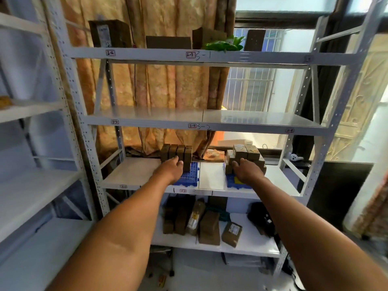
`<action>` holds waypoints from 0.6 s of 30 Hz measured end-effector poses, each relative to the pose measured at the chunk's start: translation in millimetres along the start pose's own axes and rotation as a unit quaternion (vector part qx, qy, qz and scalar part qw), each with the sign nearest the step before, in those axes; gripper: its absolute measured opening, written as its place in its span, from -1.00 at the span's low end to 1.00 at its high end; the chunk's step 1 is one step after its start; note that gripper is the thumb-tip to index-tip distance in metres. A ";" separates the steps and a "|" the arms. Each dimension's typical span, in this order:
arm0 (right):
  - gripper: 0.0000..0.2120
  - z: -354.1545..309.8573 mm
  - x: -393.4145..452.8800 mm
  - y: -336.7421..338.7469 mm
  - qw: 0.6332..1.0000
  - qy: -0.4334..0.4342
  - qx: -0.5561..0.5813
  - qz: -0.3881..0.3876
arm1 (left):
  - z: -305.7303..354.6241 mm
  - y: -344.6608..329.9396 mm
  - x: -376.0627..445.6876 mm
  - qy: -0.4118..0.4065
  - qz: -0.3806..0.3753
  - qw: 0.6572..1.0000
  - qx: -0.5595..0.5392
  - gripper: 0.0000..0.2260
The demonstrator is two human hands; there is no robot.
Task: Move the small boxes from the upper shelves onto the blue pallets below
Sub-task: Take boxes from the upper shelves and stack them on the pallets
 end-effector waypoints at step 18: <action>-0.53 -48.2 -23.2 -22.9 0.999 -0.019 0.044 -0.008 | -40.8 6.6 10.5 0.021 -0.052 0.972 -0.226 -0.38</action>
Point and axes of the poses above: each hand's wrist, its own x-axis towards the middle knuckle, its own y-axis out of the back of the hand, z = x × y, the point moved 2 cm from there along x, towards the middle knuckle, and after that the axes turned 12 degrees about -z, right-handed, at the moved point
